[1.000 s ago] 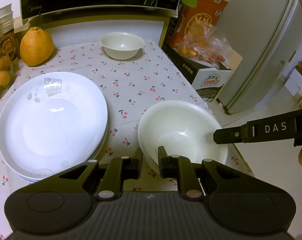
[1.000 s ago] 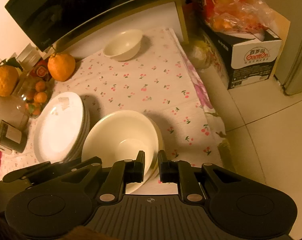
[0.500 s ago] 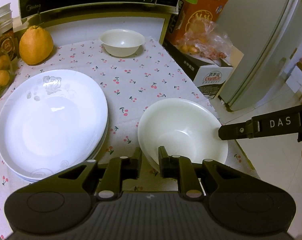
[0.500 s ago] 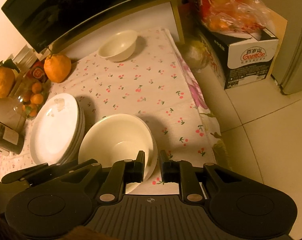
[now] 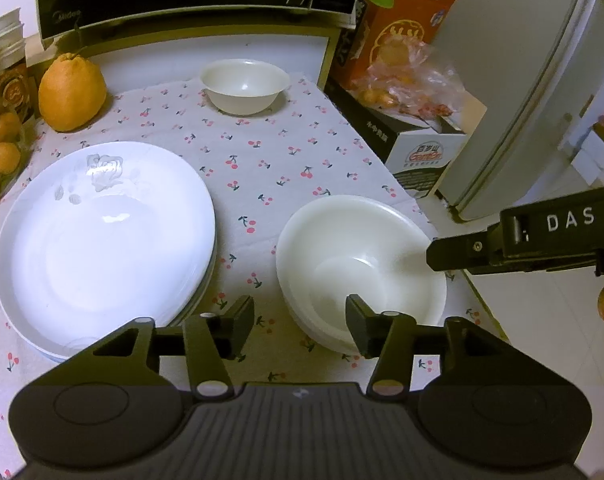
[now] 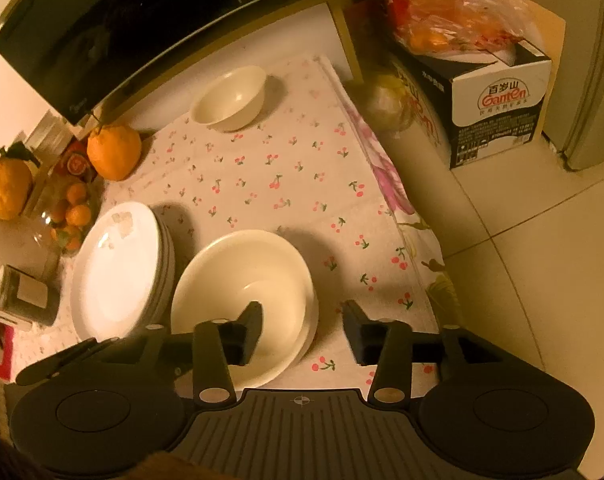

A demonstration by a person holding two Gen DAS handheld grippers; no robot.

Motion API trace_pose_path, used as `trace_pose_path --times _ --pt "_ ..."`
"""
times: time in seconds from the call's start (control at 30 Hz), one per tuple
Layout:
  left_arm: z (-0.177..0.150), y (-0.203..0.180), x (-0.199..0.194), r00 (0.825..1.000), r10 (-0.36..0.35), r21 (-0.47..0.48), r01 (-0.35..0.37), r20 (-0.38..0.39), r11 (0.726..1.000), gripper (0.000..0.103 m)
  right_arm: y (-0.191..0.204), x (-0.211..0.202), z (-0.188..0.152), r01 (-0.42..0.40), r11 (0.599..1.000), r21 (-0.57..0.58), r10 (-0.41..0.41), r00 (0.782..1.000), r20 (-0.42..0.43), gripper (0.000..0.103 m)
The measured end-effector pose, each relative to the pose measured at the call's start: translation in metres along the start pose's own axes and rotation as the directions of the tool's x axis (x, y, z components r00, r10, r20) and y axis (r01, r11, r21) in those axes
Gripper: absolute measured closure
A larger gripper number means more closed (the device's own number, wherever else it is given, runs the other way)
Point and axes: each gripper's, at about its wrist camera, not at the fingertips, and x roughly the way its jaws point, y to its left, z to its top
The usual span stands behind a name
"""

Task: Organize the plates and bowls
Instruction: 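Open both tools to release the cream bowl in the white bowl, then move both tools to the rim of the small white bowl by the microwave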

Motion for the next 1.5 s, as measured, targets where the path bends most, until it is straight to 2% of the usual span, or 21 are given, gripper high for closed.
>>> trace_pose_path --times 0.23,0.4,0.57,0.67,0.9,1.3,1.5 --pt "0.005 -0.002 -0.006 1.0 -0.006 0.015 0.006 0.015 1.0 0.034 -0.001 -0.003 0.004 -0.021 1.0 0.012 0.021 1.0 0.012 0.037" --pt "0.007 -0.001 -0.007 1.0 0.002 0.015 -0.002 0.017 1.0 0.024 -0.001 -0.003 0.006 -0.027 1.0 0.013 0.027 1.0 0.012 0.032" --pt "0.01 0.001 -0.007 0.999 0.038 0.007 -0.038 0.014 0.999 0.011 0.001 -0.004 0.01 -0.048 0.999 0.009 0.048 0.999 0.025 0.023" --pt "0.013 0.002 -0.007 0.998 0.06 0.0 -0.06 0.012 0.998 0.007 0.004 -0.005 0.014 -0.066 0.998 0.006 0.066 0.997 0.033 0.018" --pt "0.021 0.01 -0.011 0.995 0.101 -0.03 -0.1 0.019 0.995 0.001 0.013 -0.004 0.027 -0.078 0.997 -0.007 0.078 0.996 0.044 0.013" --pt "0.054 0.032 -0.011 0.989 0.145 -0.089 -0.141 0.041 0.986 0.001 0.026 0.006 0.062 -0.138 0.99 0.028 0.136 0.99 0.041 0.013" --pt "0.075 0.05 -0.003 0.984 0.168 -0.095 -0.162 0.051 0.982 0.001 0.03 0.02 0.083 -0.12 0.992 0.034 0.12 0.992 0.026 0.012"
